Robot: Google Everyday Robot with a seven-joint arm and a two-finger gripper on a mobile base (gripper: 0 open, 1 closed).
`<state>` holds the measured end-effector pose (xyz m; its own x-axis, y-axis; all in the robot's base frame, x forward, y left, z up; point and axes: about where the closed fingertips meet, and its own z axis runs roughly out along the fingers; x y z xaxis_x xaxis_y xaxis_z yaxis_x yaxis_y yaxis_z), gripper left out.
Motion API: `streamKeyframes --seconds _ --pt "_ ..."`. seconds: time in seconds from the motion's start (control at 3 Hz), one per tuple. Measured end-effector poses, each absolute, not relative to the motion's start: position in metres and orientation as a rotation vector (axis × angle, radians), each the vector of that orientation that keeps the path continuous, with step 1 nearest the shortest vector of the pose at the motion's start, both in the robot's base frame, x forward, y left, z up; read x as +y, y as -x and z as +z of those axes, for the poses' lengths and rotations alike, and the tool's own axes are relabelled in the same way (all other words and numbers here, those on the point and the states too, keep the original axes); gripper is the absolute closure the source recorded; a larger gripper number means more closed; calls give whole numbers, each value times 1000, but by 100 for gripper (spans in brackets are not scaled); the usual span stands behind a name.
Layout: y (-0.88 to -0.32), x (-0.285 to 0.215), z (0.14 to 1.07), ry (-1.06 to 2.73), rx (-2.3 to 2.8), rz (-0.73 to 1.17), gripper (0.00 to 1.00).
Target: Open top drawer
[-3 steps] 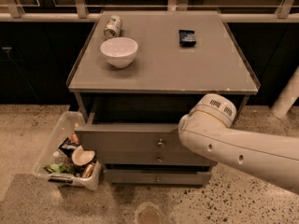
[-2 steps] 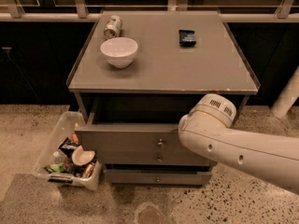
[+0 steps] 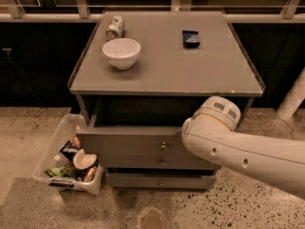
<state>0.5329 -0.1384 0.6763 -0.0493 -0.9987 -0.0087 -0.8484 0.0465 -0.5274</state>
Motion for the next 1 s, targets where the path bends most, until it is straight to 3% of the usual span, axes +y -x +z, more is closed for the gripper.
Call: streamKeyframes --seconds 0.33,0.67,1.0 --pt "-533 -138 676 1859 1958 -550 11" --pt "-533 -138 676 1859 1958 -550 0" --pt "-534 -141 675 1854 1964 -561 0"
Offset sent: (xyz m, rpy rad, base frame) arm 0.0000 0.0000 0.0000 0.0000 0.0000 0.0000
